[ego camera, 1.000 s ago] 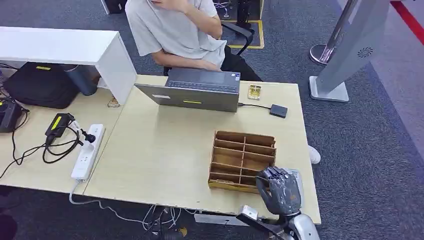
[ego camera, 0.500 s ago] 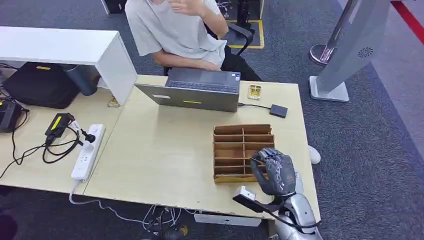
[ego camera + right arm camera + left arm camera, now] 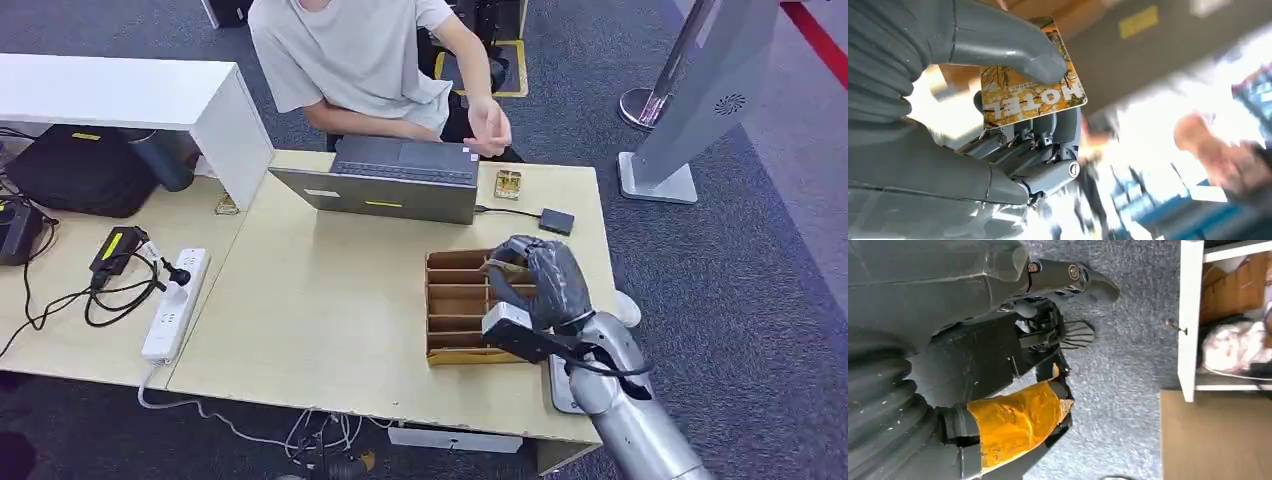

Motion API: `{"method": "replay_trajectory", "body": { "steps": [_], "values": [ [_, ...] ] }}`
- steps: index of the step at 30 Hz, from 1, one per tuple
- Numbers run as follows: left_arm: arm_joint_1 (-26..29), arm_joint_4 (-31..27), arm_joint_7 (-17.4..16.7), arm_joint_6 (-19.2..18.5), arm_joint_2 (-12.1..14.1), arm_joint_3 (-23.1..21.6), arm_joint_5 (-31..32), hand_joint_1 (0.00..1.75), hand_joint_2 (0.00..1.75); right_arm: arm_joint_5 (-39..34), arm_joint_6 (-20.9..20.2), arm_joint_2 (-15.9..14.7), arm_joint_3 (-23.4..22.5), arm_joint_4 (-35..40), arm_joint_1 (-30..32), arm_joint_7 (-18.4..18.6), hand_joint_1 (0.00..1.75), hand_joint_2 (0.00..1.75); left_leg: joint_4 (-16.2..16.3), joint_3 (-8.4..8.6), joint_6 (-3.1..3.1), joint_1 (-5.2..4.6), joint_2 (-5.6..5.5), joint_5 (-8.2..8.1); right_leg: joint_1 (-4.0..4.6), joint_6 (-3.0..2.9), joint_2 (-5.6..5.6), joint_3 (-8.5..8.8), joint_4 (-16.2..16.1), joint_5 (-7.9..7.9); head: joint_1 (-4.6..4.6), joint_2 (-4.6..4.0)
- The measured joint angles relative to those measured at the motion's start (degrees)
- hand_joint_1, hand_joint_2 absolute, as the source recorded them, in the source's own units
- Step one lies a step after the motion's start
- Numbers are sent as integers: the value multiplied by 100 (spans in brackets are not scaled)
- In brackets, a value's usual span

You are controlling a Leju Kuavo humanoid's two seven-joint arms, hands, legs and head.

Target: Pass the card to the sensor for recognition and then transmit it.

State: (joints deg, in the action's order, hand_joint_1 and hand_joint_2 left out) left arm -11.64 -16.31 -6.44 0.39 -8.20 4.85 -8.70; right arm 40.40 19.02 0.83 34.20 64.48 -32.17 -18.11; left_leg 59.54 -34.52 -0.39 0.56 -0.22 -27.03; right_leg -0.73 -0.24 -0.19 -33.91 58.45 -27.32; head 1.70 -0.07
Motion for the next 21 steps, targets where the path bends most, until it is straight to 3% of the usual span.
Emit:
{"method": "replay_trajectory", "body": {
  "steps": [4, 9, 11, 16, 18, 21],
  "values": [
    [-108, 11, -66, 20, -37, 0, 53, 0, 175, 189, 207, 160, 136, 0, -525, 272, 134, 175, 0, 0, -5, 4, -3, 3, 1, -2, -4, 0, 1, 0, 2, 0],
    [-133, 37, -77, 31, -44, 0, 59, 0, 175, 225, 290, 201, 212, -4, -671, 299, 134, 175, 0, -1, -5, 3, -3, 2, 2, -2, -1, -1, 2, 0, 2, 0],
    [-157, 42, -143, 31, -53, 0, 125, 0, 175, 450, 509, 234, 252, -22, -736, 439, 134, 175, 0, -5, -5, 3, -3, 2, 1, -2, -2, -2, 2, 0, 2, 0],
    [-317, 68, -464, 118, -166, -66, 394, 0, 175, 1710, 1480, 569, 326, -508, -1419, 1349, 134, 175, 1, -5, -10, 3, -1, 9, 1, -5, 0, -8, 4, 3, 2, 0],
    [-363, 96, -588, 170, -254, -127, 505, 0, 175, 2597, 1918, 689, 328, -836, -1720, 1721, 134, 175, 2, -6, -13, 3, -7, 11, 1, -5, -6, -8, 5, 4, 7, 0],
    [-404, 142, -694, 228, -374, -210, 599, 0, 175, 3638, 2045, 796, 225, -1043, -1907, 1872, 134, 175, 5, -7, -14, 3, -11, 12, 1, -5, -10, -9, 5, 4, 2, 0]
  ]
}}
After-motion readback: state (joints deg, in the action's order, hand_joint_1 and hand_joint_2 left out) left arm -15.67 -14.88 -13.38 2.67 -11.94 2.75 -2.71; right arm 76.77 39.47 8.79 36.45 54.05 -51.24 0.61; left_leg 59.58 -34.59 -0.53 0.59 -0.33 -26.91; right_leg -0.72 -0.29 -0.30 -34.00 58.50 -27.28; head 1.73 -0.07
